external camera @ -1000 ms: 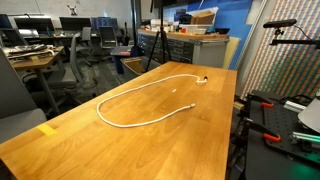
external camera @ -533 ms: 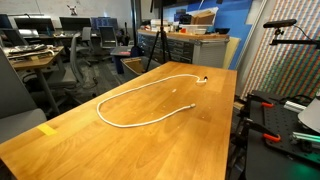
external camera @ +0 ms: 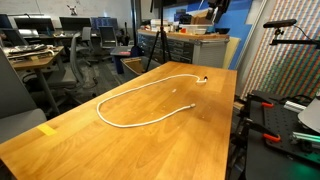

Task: Tie a knot using the white rope on the table

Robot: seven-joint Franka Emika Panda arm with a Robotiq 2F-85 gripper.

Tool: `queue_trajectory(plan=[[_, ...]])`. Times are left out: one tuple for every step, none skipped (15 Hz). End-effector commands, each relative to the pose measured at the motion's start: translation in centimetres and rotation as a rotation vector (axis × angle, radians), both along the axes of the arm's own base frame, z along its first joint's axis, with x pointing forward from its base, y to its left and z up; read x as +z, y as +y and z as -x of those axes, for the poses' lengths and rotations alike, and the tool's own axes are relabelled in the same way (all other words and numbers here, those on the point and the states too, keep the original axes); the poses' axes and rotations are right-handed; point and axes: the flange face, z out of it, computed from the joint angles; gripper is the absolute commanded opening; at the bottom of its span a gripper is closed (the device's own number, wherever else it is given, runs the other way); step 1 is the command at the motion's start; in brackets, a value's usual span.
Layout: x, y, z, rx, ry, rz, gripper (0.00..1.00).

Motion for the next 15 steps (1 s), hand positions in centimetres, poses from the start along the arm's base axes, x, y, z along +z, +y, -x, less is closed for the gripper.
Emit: queue_trajectory(plan=[[-0.6,0.5,-0.1,0.025,0.039,0.026,1.0],[-1.6,0.5,-0.4,0.031,0.044,0.042,1.0],[-3.1,-0.1,-0.8,0.028,0.067,0.058,1.0],[-4.3,-0.7,-1.0,0.034,0.076,0.067,1.0],[-6.2,-1.7,-1.2,0.021,0.13,0.068,1.0],[-7.9,-2.6,-1.2,0.013,0.174,0.07,1.0],[-9.6,-3.5,-1.1,0.008,0.211,0.069,1.0],[-11.3,-4.4,-1.0,0.008,0.241,0.058,1.0],[-12.8,-5.3,-1.0,0.005,0.262,0.044,1.0],[-14.4,-6.1,-1.1,0.001,0.28,0.013,1.0],[-15.5,-6.8,-1.4,-0.016,0.263,-0.019,1.0],[-16.3,-7.3,-1.7,-0.048,0.262,-0.077,1.0],[-16.2,-7.4,-2.1,-0.082,0.23,-0.133,1.0],[-16.2,-6.7,-0.7,-0.061,0.277,-0.078,1.0],[-16.8,-7.1,-1.0,-0.075,0.269,-0.108,1.0]])
